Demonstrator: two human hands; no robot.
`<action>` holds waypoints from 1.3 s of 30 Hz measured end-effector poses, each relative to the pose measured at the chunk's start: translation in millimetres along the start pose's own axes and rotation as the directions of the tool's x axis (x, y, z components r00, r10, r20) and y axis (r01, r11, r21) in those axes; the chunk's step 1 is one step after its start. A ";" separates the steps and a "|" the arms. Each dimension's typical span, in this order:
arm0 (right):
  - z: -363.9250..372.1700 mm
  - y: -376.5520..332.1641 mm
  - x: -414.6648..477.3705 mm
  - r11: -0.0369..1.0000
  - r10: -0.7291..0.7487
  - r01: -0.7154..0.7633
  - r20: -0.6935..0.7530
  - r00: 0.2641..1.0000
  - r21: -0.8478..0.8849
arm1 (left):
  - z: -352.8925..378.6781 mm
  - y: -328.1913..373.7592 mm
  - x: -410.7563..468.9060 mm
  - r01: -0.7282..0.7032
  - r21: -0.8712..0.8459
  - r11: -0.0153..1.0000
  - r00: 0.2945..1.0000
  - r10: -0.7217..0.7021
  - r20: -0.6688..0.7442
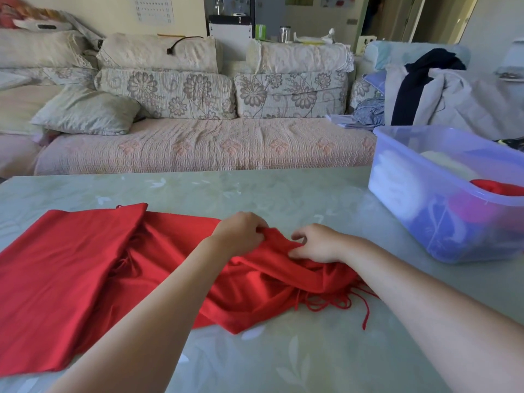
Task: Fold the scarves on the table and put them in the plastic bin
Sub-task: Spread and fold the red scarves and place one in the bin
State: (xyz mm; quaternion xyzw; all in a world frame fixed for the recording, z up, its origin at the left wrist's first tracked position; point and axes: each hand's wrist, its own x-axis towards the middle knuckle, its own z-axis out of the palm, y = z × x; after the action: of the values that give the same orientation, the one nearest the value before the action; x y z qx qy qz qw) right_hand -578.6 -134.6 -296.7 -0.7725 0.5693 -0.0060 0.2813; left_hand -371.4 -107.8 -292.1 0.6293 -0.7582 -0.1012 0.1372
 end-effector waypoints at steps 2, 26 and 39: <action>-5.7 3.8 3.9 1.000 0.012 -0.012 0.011 1.000 -0.015 | -7.3 2.4 4.3 -0.008 -0.219 0.976 0.994 -0.017 -0.111; -30.5 47.6 18.2 0.923 -0.015 -0.178 -0.496 0.868 -0.340 | 54.8 30.9 10.6 -0.114 0.182 0.977 0.974 0.145 -0.171; -47.9 46.0 -5.0 0.980 -0.200 0.160 -0.556 0.807 -0.120 | 0.1 79.1 -4.1 -0.055 -0.293 0.954 0.984 0.102 0.147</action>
State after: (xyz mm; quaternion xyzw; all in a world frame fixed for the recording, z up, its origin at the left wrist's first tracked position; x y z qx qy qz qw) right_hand -636.5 -159.5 -275.1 -0.7954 0.5511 -0.2417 0.0724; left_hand -444.0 -89.0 -266.7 0.5618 -0.7683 -0.2554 0.1698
